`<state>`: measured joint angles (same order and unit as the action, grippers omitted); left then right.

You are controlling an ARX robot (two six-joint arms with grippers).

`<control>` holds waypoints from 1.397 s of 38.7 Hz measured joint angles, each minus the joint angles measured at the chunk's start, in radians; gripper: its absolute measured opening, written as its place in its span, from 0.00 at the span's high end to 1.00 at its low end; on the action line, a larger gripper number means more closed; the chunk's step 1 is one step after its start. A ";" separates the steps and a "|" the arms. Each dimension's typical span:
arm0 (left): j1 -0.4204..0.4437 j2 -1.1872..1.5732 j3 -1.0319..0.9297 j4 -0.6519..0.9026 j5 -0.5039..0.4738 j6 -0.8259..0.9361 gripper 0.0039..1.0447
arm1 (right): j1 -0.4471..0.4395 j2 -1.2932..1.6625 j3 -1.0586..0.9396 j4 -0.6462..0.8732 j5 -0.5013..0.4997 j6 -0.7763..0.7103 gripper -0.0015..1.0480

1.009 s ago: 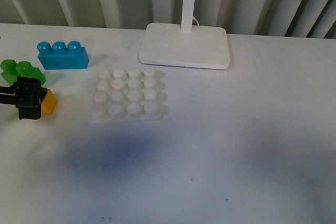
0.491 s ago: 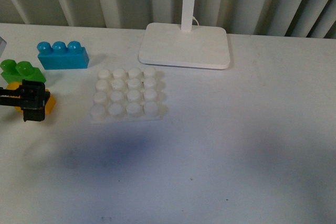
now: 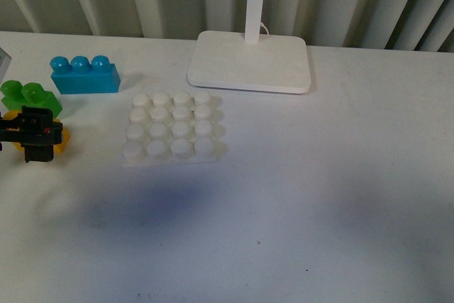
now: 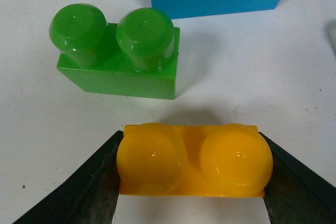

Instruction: Insert yellow block into base center

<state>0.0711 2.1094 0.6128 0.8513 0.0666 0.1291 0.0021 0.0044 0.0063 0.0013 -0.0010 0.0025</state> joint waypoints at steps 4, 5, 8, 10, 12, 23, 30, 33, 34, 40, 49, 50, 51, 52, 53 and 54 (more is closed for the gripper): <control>-0.002 0.000 0.001 0.000 -0.004 -0.004 0.37 | 0.000 0.000 0.000 0.000 0.000 0.000 0.09; -0.003 0.000 0.001 0.000 -0.004 -0.006 0.37 | 0.000 0.000 0.000 0.000 0.000 0.000 0.09; -0.005 -0.001 0.001 0.000 -0.008 -0.009 0.37 | 0.000 0.000 0.000 0.000 0.000 0.000 0.09; -0.010 -0.006 -0.001 0.000 -0.010 -0.015 0.37 | 0.000 0.000 0.000 0.000 0.000 0.000 0.09; -0.015 -0.019 -0.008 -0.002 -0.013 -0.023 0.37 | 0.000 0.000 0.000 0.000 0.000 0.000 0.09; -0.137 -0.225 -0.075 -0.070 -0.117 -0.100 0.37 | 0.000 0.000 0.000 0.000 0.000 0.000 0.09; -0.293 -0.268 -0.065 -0.149 -0.227 -0.225 0.37 | 0.000 0.000 0.000 0.000 0.000 0.000 0.09; -0.366 -0.264 -0.040 -0.179 -0.285 -0.284 0.37 | 0.000 0.000 0.000 0.000 0.000 0.000 0.09; -0.380 -0.262 -0.032 -0.186 -0.298 -0.299 0.37 | 0.000 0.000 0.000 0.000 0.000 0.000 0.09; -0.469 -0.230 0.031 -0.216 -0.363 -0.376 0.37 | 0.000 0.000 0.000 0.000 0.000 0.000 0.09; -0.542 -0.161 0.087 -0.224 -0.400 -0.431 0.37 | 0.000 0.000 0.000 0.000 0.000 0.000 0.09; -0.546 -0.156 0.092 -0.225 -0.402 -0.432 0.37 | 0.000 0.000 0.000 0.000 0.000 0.000 0.09; -0.549 -0.150 0.095 -0.225 -0.406 -0.434 0.37 | 0.000 0.000 0.000 0.000 0.000 0.000 0.09; -0.552 -0.145 0.099 -0.225 -0.407 -0.435 0.37 | 0.000 0.000 0.000 0.000 0.000 0.000 0.09; -0.555 -0.138 0.104 -0.225 -0.408 -0.438 0.37 | 0.000 0.000 0.000 0.000 0.000 0.000 0.09; -0.557 -0.133 0.107 -0.225 -0.409 -0.438 0.37 | 0.000 0.000 0.000 0.000 0.000 0.000 0.09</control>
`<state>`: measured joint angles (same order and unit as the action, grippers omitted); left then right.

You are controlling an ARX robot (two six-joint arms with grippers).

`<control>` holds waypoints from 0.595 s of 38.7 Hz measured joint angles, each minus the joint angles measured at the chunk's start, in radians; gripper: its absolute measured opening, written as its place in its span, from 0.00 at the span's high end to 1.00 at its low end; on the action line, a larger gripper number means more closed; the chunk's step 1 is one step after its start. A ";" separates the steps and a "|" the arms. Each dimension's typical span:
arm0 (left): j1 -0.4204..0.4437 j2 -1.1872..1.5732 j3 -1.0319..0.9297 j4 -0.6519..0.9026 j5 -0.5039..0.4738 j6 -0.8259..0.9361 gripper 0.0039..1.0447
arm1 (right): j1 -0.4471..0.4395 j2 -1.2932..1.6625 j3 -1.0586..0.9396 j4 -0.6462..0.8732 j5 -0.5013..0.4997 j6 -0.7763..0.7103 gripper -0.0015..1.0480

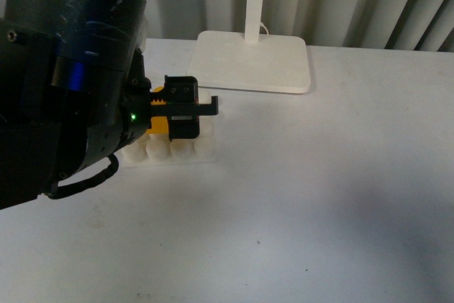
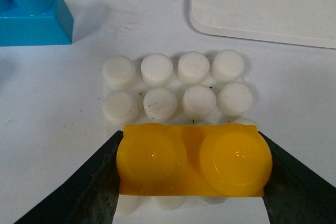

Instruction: Insert yellow block into base center

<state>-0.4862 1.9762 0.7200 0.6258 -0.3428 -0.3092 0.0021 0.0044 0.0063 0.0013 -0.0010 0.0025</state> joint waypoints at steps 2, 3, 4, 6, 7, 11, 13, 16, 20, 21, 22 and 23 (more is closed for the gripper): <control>-0.003 0.009 0.006 0.000 -0.004 0.000 0.37 | 0.000 0.000 0.000 0.000 0.000 0.000 0.09; -0.005 0.013 0.009 0.000 -0.005 0.000 0.37 | 0.000 0.000 0.000 0.000 0.000 0.000 0.09; -0.006 0.018 0.012 0.000 -0.006 -0.001 0.37 | 0.000 0.000 0.000 0.000 0.000 0.000 0.09; -0.008 0.029 0.020 0.000 -0.007 -0.002 0.37 | 0.000 0.000 0.000 0.000 0.000 0.000 0.09; -0.008 0.033 0.023 -0.001 -0.008 -0.002 0.37 | 0.000 0.000 0.000 0.000 0.000 0.000 0.09; -0.008 0.050 0.035 -0.005 -0.011 -0.002 0.37 | 0.000 0.000 0.000 0.000 0.000 0.000 0.09; -0.008 0.058 0.042 -0.007 -0.013 -0.002 0.37 | 0.000 0.000 0.000 0.000 0.000 0.000 0.09; -0.008 0.073 0.056 -0.010 -0.014 -0.002 0.37 | 0.000 0.000 0.000 0.000 0.000 0.000 0.09; -0.008 0.087 0.070 -0.011 -0.013 -0.002 0.37 | 0.000 0.000 0.000 0.000 0.000 0.000 0.09; -0.008 0.089 0.072 -0.011 -0.013 -0.002 0.37 | 0.000 0.000 0.000 0.000 0.000 0.000 0.09; -0.008 0.090 0.074 -0.011 -0.013 -0.002 0.37 | 0.000 0.000 0.000 0.000 0.000 0.000 0.09; -0.008 0.092 0.075 -0.011 -0.013 -0.001 0.37 | 0.000 0.000 0.000 0.000 0.000 0.000 0.09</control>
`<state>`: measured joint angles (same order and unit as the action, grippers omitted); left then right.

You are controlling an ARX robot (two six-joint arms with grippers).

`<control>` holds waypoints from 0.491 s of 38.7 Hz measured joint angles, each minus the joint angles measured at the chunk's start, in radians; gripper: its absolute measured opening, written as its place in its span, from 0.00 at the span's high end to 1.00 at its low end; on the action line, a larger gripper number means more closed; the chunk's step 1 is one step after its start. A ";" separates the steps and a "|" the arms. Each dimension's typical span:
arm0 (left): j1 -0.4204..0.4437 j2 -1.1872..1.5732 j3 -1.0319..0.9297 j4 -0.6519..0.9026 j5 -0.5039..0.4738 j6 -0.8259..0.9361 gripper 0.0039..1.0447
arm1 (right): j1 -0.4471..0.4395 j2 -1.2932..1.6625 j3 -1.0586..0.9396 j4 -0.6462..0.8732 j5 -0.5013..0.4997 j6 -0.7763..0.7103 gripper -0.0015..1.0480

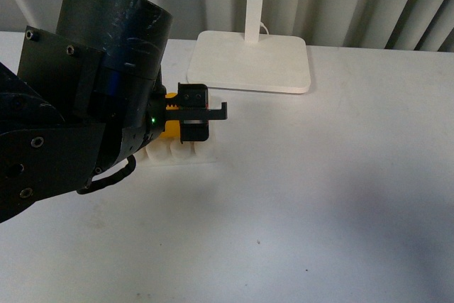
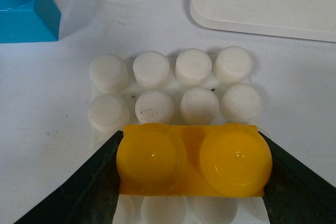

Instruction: Insert yellow block into base center

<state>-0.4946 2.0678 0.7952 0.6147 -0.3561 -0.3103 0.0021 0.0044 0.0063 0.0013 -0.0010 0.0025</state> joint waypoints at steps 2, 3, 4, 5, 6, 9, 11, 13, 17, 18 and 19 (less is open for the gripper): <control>0.000 0.002 0.002 -0.002 0.000 0.000 0.37 | 0.000 0.000 0.000 0.000 0.000 0.000 0.09; 0.000 0.003 0.003 -0.002 0.000 0.000 0.37 | 0.000 0.000 0.000 0.000 0.000 0.000 0.09; 0.000 0.004 0.003 -0.002 0.000 0.000 0.37 | 0.000 0.000 0.000 0.000 0.000 0.000 0.09; 0.000 0.005 0.004 -0.003 0.000 0.000 0.37 | 0.000 0.000 0.000 0.000 0.000 0.000 0.09; 0.000 0.005 0.005 -0.004 0.000 0.000 0.37 | 0.000 0.000 0.000 0.000 0.000 0.000 0.09; -0.002 0.008 0.006 -0.005 0.000 0.000 0.37 | 0.000 0.000 0.000 0.000 0.000 0.000 0.09; -0.003 0.012 0.007 -0.005 0.000 0.000 0.37 | 0.000 0.000 0.000 0.000 0.000 0.000 0.09; -0.004 0.014 0.007 -0.005 0.000 -0.001 0.37 | 0.000 0.000 0.000 0.000 0.000 0.000 0.09; -0.006 0.016 0.008 -0.005 -0.002 -0.001 0.37 | 0.000 0.000 0.000 0.000 0.000 0.000 0.09; -0.006 0.017 0.008 -0.005 -0.002 -0.002 0.37 | 0.000 0.000 0.000 0.000 0.000 0.000 0.09; -0.006 0.018 0.008 -0.005 -0.002 -0.002 0.37 | 0.000 0.000 0.000 0.000 0.000 0.000 0.09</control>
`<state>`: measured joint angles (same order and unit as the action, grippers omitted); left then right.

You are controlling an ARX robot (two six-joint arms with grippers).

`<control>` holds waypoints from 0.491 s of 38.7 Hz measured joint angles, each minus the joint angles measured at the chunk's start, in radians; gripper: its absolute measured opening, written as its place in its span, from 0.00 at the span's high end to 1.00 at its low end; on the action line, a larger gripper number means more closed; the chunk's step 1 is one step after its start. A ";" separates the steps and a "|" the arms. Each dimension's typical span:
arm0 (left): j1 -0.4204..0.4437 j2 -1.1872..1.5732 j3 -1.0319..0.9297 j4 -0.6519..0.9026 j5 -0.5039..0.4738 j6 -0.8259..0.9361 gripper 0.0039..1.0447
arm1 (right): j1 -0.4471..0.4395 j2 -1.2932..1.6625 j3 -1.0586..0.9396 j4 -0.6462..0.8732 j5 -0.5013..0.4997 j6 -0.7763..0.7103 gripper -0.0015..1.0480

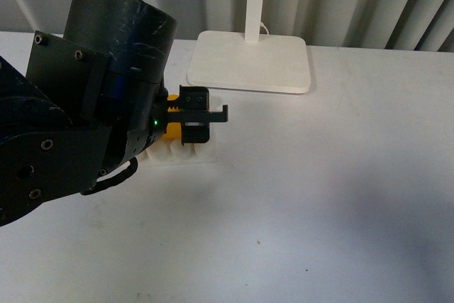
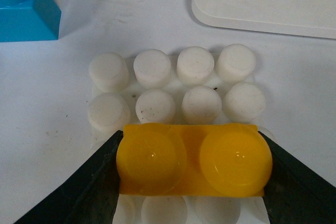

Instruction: Insert yellow block into base center

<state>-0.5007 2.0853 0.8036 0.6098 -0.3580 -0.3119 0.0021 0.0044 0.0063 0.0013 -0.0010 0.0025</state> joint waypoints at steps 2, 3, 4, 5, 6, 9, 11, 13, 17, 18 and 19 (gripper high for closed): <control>-0.001 0.001 0.000 0.000 -0.002 0.000 0.37 | 0.000 0.000 0.000 0.000 0.000 0.000 0.09; -0.001 0.002 0.000 0.000 -0.002 -0.001 0.37 | 0.000 0.000 0.000 0.000 0.000 0.000 0.09; -0.001 0.002 0.000 0.000 -0.002 -0.001 0.37 | 0.000 0.000 0.000 0.000 0.000 0.000 0.09; -0.001 0.002 0.001 0.000 -0.002 -0.001 0.37 | 0.000 0.000 0.000 0.000 0.000 0.000 0.09; -0.001 0.002 0.001 0.000 -0.002 -0.002 0.37 | 0.000 0.000 0.000 0.000 0.000 0.000 0.09; -0.001 0.004 0.003 -0.004 -0.002 -0.005 0.37 | 0.000 0.000 0.000 0.000 0.000 0.000 0.09; -0.001 0.004 0.005 -0.010 0.000 -0.006 0.37 | 0.000 0.000 0.000 0.000 0.000 0.000 0.09; -0.002 0.004 0.007 -0.013 0.000 -0.007 0.37 | 0.000 0.000 0.000 0.000 0.000 0.000 0.09; -0.004 0.007 0.010 -0.016 -0.002 -0.007 0.37 | 0.000 0.000 0.000 0.000 0.000 0.000 0.09; -0.005 0.008 0.010 -0.016 -0.002 -0.007 0.37 | 0.000 0.000 0.000 0.000 0.000 0.000 0.09; -0.005 0.010 0.011 -0.016 -0.002 -0.008 0.37 | 0.000 0.000 0.000 0.000 0.000 0.000 0.09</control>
<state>-0.5056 2.0949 0.8146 0.5938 -0.3599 -0.3195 0.0021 0.0044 0.0063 0.0013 -0.0010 0.0025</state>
